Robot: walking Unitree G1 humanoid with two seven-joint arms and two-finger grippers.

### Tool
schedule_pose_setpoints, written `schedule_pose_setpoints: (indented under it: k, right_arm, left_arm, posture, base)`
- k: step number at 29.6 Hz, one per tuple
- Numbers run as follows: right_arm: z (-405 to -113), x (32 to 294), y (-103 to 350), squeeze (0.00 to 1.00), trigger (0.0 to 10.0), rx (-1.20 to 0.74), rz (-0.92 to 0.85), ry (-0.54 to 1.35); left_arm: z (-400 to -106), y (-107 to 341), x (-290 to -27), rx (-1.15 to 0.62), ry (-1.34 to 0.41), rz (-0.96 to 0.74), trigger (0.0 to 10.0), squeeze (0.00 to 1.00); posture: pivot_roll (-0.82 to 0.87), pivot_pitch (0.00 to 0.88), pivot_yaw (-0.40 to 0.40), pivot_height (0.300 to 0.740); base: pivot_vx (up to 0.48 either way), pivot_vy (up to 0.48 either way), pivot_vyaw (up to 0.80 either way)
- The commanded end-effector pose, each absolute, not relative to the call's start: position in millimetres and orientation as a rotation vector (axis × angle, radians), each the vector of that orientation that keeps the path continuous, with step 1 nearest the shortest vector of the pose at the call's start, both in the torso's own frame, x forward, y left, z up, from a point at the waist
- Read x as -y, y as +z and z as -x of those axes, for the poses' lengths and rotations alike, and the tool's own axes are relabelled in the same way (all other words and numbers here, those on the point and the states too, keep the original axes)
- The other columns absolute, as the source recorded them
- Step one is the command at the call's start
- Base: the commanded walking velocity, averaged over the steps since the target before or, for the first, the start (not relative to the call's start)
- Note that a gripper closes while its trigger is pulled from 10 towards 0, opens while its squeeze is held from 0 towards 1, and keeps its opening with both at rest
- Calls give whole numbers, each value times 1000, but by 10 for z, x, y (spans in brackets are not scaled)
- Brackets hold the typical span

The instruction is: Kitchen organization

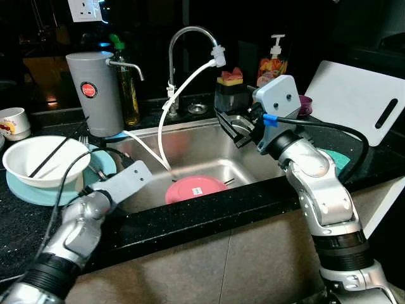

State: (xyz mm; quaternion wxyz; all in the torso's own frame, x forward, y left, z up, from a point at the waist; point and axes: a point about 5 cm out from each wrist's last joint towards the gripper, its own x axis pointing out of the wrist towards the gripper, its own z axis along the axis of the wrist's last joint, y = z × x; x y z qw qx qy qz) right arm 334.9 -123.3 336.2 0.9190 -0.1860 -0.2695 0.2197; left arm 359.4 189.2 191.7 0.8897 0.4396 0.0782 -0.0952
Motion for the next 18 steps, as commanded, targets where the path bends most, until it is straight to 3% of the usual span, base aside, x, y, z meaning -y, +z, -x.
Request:
schedule_pose_setpoints:
  k: [1, 2, 6, 18]
  right_arm:
    - [-3346, 1234, 3404, 0, 10000, 572, 385, 450]
    - [-3346, 1237, 3405, 0, 10000, 571, 387, 451]
    - [-3339, 1262, 3420, 0, 10000, 573, 392, 445]
    - [-3342, 1272, 3422, 0, 10000, 572, 395, 447]
  left_arm:
    - [-3579, 1819, -1910, -198, -213, -889, 10000, 1000]
    - [-3579, 1860, -1879, -174, -220, -866, 10000, 0]
    - [-3517, 2037, -1740, -75, -297, -777, 10000, 0]
    - [-3357, 2373, -1675, 47, -329, -739, 10000, 0]
  posture:
    - [132, 86, -37, 740]
    - [132, 86, -37, 740]
    - [129, 86, -37, 740]
    - [134, 86, -47, 740]
  base:
    - [0, 0, 0]
    - [0, 0, 0]
    - [0, 0, 0]
    - [0, 0, 0]
